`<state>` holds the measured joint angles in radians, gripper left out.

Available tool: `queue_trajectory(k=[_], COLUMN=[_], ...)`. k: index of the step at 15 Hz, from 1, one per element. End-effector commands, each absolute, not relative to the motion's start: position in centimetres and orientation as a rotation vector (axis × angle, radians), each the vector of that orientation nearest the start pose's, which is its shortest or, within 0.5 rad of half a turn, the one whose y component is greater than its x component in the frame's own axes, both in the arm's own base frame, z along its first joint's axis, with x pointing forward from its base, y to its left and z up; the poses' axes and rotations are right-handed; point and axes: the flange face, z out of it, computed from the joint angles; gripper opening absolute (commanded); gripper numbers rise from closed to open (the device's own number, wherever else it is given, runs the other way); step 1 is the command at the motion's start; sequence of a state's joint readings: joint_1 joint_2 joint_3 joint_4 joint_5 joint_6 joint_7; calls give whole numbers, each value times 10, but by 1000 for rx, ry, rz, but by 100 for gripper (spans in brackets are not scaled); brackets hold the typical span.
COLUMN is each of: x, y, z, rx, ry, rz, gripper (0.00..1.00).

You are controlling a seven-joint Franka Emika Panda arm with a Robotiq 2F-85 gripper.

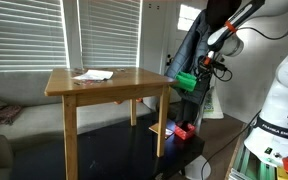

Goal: Pick up the green lunch box and put it on the table

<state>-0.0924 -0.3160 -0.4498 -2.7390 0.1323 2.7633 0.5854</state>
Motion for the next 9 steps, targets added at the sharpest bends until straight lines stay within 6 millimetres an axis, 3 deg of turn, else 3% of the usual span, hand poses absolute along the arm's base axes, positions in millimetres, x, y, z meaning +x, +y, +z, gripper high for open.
queue_trajectory(k=[1, 5, 9], x=[371, 380, 394], y=[-215, -202, -152], z=[399, 486, 558], rx=[-2386, -2400, -2445], ry=[1618, 1511, 1307], rz=[-546, -709, -731], gripper=[1, 1, 1])
